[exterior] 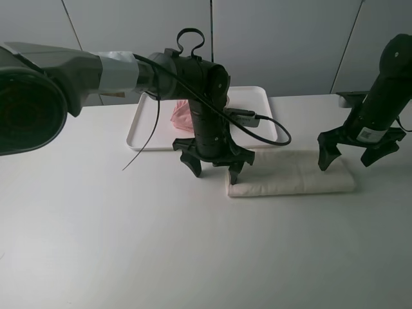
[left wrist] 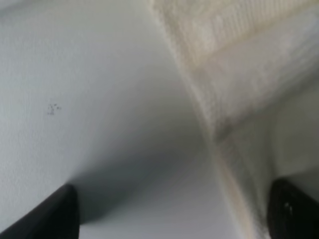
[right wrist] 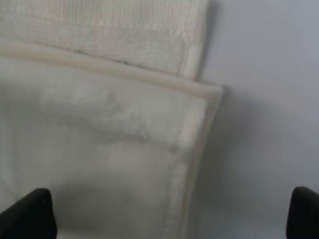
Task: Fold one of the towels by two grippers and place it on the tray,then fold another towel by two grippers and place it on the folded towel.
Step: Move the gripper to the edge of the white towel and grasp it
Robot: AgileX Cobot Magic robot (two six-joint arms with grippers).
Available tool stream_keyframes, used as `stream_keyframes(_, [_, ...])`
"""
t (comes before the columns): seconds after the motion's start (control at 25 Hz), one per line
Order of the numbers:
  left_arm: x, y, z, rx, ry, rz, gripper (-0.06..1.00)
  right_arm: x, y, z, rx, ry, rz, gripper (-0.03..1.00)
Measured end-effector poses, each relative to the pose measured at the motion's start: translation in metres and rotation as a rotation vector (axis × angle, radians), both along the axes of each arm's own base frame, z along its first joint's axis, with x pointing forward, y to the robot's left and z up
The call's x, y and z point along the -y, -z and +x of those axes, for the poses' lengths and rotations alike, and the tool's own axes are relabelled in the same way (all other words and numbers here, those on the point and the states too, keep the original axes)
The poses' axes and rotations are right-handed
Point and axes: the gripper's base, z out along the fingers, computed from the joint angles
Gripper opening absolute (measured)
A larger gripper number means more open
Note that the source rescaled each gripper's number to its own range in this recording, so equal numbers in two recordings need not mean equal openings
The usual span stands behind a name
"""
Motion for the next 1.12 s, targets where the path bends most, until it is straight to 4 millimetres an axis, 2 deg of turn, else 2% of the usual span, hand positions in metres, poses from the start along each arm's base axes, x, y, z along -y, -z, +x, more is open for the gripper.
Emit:
stream_keyframes(0.68, [0.0,0.0,0.0,-0.002,0.0,0.001,0.99,-0.005,0.017,0.001,-0.032,0.004,0.014,0.99])
stream_keyframes(0.76, [0.0,0.0,0.0,-0.002,0.0,0.001,0.99,-0.007,0.018,0.001,-0.036,-0.001,0.013,0.89])
stream_keyframes(0.84, [0.0,0.001,0.0,-0.003,0.0,0.002,0.99,-0.008,0.021,0.0,-0.043,-0.004,0.014,0.74])
stream_keyframes(1.08, [0.0,0.001,0.0,-0.003,0.0,0.002,0.99,-0.014,0.023,-0.001,-0.062,0.029,0.056,0.1])
stream_keyframes(1.12, [0.0,0.001,0.0,-0.003,0.0,0.002,0.99,-0.015,0.023,-0.001,-0.064,0.022,0.058,0.05])
